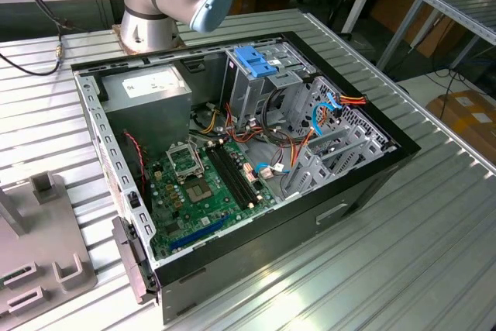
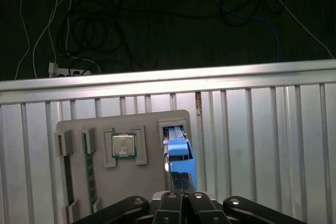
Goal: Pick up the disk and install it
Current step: 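Pick up the disk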
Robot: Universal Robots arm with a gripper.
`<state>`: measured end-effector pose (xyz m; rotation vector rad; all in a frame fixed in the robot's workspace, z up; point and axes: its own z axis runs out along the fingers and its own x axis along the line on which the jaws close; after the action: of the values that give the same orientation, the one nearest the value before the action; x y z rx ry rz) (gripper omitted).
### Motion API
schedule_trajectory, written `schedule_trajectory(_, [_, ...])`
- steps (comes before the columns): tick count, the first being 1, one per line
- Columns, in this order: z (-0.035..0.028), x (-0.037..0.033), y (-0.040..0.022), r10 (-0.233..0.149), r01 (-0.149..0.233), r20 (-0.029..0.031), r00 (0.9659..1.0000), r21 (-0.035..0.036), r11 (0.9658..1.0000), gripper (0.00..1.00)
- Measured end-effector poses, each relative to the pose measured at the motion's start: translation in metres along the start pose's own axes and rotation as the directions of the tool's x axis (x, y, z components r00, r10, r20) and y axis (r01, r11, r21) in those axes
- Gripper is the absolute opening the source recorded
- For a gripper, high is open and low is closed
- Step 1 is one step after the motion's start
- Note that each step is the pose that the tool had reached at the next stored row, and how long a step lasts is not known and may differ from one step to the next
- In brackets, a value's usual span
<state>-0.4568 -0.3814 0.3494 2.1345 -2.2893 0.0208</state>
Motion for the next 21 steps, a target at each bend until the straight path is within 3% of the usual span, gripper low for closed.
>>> schedule_trajectory(13, [0.0005,0.0,0.0,0.0,0.0,0.0,1.0,0.0001,1.0,0.11])
schedule_trajectory(17, [0.0005,0.0,0.0,0.0,0.0,0.0,1.0,0.0001,1.0,0.36])
schedule_trajectory(18, [0.0005,0.0,0.0,0.0,0.0,0.0,1.0,0.0001,1.0,0.48])
schedule_trajectory(20, [0.0006,0.0,0.0,0.0,0.0,0.0,1.0,0.0001,1.0,0.6])
schedule_trajectory(21, [0.0006,0.0,0.0,0.0,0.0,0.0,1.0,0.0001,1.0,0.6])
